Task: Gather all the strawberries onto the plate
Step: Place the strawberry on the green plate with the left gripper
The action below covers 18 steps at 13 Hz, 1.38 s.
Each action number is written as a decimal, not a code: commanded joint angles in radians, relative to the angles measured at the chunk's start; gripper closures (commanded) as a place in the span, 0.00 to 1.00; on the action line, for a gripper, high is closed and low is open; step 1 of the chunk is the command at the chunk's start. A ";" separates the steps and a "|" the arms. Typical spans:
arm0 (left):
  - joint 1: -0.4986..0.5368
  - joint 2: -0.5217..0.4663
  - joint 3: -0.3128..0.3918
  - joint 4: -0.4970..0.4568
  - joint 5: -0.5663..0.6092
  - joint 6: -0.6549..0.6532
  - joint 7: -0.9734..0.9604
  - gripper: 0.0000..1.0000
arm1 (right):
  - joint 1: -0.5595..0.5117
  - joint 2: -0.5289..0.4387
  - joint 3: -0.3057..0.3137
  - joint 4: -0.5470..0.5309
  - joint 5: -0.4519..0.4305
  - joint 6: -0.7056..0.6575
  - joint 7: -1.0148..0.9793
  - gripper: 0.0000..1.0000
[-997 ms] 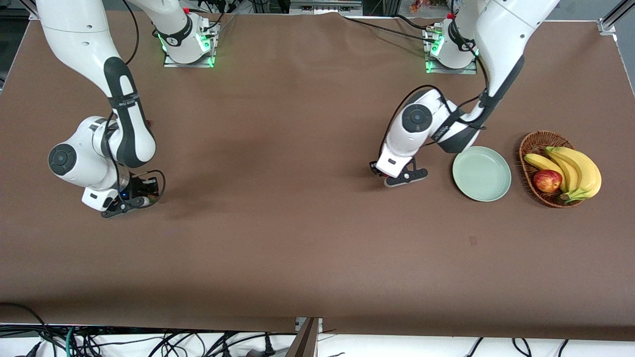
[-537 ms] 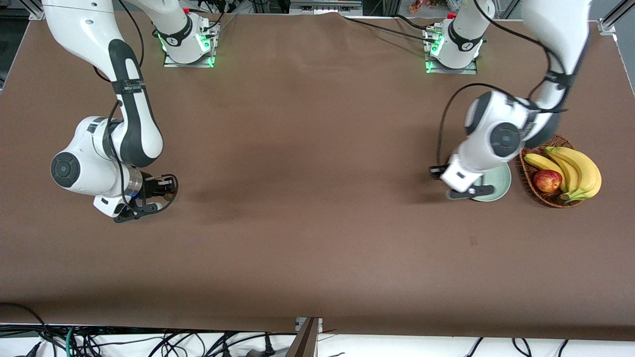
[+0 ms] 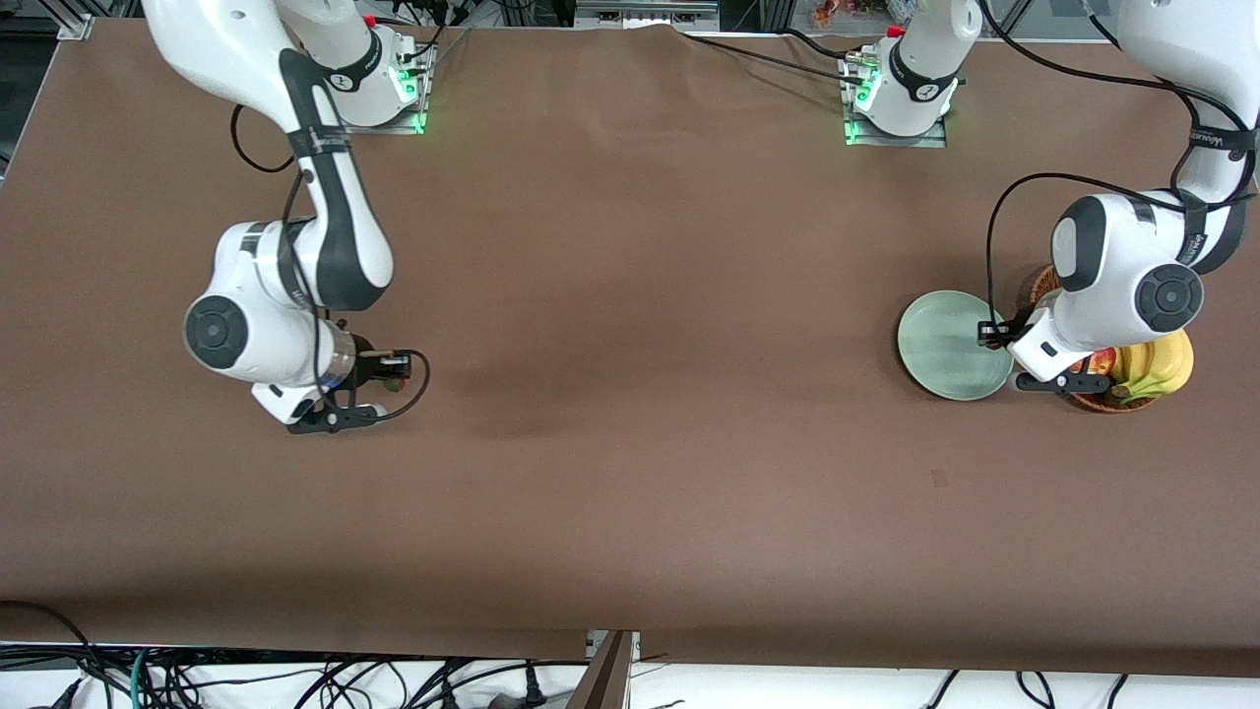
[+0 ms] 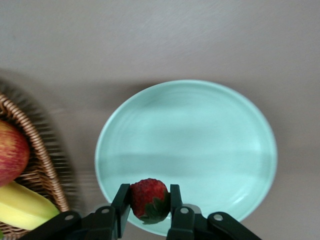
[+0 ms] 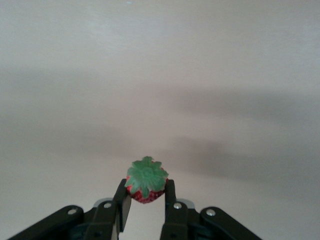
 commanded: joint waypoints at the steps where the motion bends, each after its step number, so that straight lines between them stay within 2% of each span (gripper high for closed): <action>1: -0.006 0.009 0.010 -0.068 -0.031 0.119 0.039 0.96 | 0.044 -0.013 -0.003 0.022 0.008 -0.029 0.112 0.80; 3: -0.006 0.015 0.015 -0.070 -0.031 0.126 0.040 0.94 | 0.077 -0.007 -0.003 0.039 0.009 -0.029 0.194 0.80; 4: -0.006 0.020 0.015 -0.072 -0.031 0.129 0.049 0.86 | 0.090 -0.005 -0.003 0.043 0.009 -0.029 0.221 0.80; 5: -0.006 0.023 0.016 -0.070 -0.031 0.129 0.066 0.62 | 0.096 -0.004 -0.003 0.048 0.011 -0.028 0.234 0.80; 6: -0.006 0.024 0.016 -0.069 -0.031 0.127 0.078 0.01 | 0.098 -0.004 -0.002 0.049 0.011 -0.028 0.241 0.80; 9: -0.007 0.001 0.016 -0.053 -0.031 0.114 0.082 0.00 | 0.107 -0.002 -0.002 0.051 0.014 -0.026 0.283 0.80; 14: -0.007 -0.112 0.013 -0.044 -0.032 0.117 0.082 0.00 | 0.128 0.012 0.000 0.063 0.013 -0.023 0.303 0.80; 18: -0.017 -0.126 0.004 -0.038 -0.032 0.117 0.075 0.00 | 0.142 0.015 0.000 0.063 0.013 -0.021 0.324 0.80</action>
